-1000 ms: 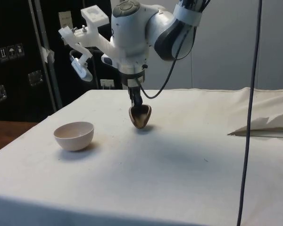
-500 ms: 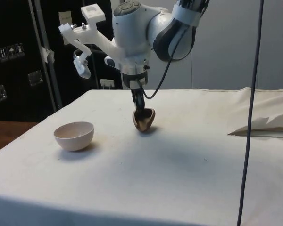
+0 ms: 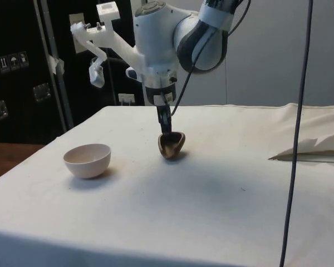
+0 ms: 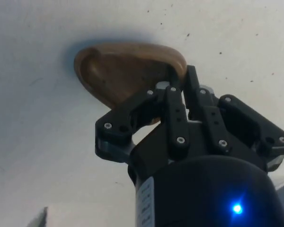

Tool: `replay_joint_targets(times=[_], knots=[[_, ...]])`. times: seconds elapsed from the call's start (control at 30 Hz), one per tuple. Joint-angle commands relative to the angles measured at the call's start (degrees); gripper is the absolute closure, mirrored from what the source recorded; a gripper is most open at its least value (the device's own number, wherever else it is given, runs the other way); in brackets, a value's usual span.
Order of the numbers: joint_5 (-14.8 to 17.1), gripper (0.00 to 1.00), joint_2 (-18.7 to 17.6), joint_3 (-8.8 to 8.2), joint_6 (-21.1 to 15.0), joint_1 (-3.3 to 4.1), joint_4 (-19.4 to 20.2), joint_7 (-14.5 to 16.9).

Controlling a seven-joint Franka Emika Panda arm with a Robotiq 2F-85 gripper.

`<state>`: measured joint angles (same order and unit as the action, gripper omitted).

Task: Pour the coffee beans from the cup into the bowl.

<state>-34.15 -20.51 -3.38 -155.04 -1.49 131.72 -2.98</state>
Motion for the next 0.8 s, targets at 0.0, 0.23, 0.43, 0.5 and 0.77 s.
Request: replay_joint_targets(times=[0.0,0.23,0.43,0.5,0.77], knots=[[2.18,1.00,0.06,0.92,-0.52,-0.74,0.57,1.43],[6.82,1.00,-0.11,1.09,-0.74,-0.74,0.63,4.18],[10.26,1.00,-0.29,1.20,-0.80,-0.80,0.69,6.42],[12.49,1.00,-0.40,1.26,-0.80,-0.80,0.69,7.85],[18.11,1.00,-0.63,1.38,-0.69,-0.80,0.63,11.63]])
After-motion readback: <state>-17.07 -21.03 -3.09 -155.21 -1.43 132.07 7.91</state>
